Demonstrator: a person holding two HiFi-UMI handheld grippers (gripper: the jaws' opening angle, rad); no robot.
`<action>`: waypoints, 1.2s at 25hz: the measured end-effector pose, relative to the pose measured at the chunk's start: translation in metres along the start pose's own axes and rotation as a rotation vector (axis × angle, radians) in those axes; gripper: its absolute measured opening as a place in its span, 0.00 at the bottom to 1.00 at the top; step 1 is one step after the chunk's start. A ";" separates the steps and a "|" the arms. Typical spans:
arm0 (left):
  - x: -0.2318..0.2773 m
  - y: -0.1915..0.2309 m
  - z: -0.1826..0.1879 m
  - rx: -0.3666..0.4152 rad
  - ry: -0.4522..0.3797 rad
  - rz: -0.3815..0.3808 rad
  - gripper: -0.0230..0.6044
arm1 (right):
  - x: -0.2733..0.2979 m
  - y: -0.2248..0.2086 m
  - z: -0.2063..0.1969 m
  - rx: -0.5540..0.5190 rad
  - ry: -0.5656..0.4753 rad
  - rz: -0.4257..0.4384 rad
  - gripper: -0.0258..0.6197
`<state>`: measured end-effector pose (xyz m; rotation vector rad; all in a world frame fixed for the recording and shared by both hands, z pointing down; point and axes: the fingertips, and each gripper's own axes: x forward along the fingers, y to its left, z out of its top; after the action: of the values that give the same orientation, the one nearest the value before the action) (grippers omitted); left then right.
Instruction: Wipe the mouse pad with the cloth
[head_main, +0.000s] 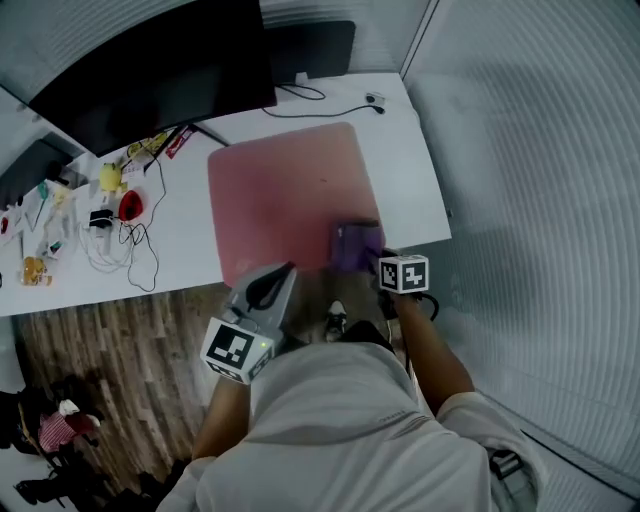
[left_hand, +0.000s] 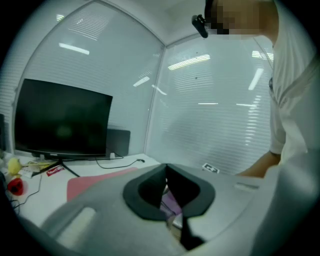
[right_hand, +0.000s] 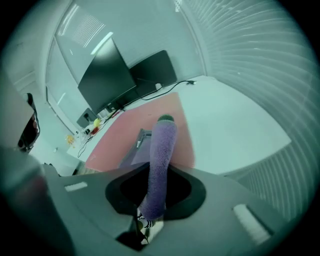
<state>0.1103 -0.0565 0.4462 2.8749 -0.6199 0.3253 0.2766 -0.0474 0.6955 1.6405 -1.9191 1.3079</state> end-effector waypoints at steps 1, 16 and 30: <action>0.010 -0.008 0.002 0.007 0.000 -0.019 0.04 | -0.010 -0.017 0.002 0.022 -0.015 -0.025 0.13; 0.043 -0.030 0.043 0.103 -0.025 -0.057 0.04 | -0.143 -0.037 0.078 0.088 -0.412 -0.017 0.13; -0.071 0.070 0.076 0.094 -0.118 0.112 0.04 | -0.148 0.189 0.187 -0.169 -0.565 0.268 0.13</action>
<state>0.0304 -0.1086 0.3651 2.9729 -0.8098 0.2066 0.2121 -0.1122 0.4059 1.8485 -2.5666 0.7722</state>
